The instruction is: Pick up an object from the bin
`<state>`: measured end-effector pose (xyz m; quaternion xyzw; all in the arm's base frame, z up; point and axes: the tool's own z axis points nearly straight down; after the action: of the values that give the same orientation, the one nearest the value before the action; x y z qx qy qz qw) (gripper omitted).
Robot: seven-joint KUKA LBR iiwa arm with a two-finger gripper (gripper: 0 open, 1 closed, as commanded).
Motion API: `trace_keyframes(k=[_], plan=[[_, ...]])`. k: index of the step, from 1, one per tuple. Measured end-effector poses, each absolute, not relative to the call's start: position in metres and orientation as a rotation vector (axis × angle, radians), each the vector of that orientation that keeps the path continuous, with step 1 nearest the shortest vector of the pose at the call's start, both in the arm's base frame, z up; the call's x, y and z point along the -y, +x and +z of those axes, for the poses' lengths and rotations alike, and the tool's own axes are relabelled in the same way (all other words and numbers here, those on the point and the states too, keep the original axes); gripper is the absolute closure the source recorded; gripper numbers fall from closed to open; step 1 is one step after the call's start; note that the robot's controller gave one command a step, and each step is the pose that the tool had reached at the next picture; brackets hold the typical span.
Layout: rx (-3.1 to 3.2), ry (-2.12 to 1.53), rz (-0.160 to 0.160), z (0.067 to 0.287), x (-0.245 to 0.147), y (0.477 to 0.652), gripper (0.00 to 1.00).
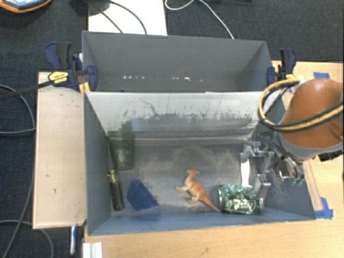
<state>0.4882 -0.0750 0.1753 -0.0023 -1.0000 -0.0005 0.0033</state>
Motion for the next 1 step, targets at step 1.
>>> trace_keyframes(k=[1], plan=[[3.143, 0.0, 0.0, 0.1793, 0.0747, 0.49, 0.0]])
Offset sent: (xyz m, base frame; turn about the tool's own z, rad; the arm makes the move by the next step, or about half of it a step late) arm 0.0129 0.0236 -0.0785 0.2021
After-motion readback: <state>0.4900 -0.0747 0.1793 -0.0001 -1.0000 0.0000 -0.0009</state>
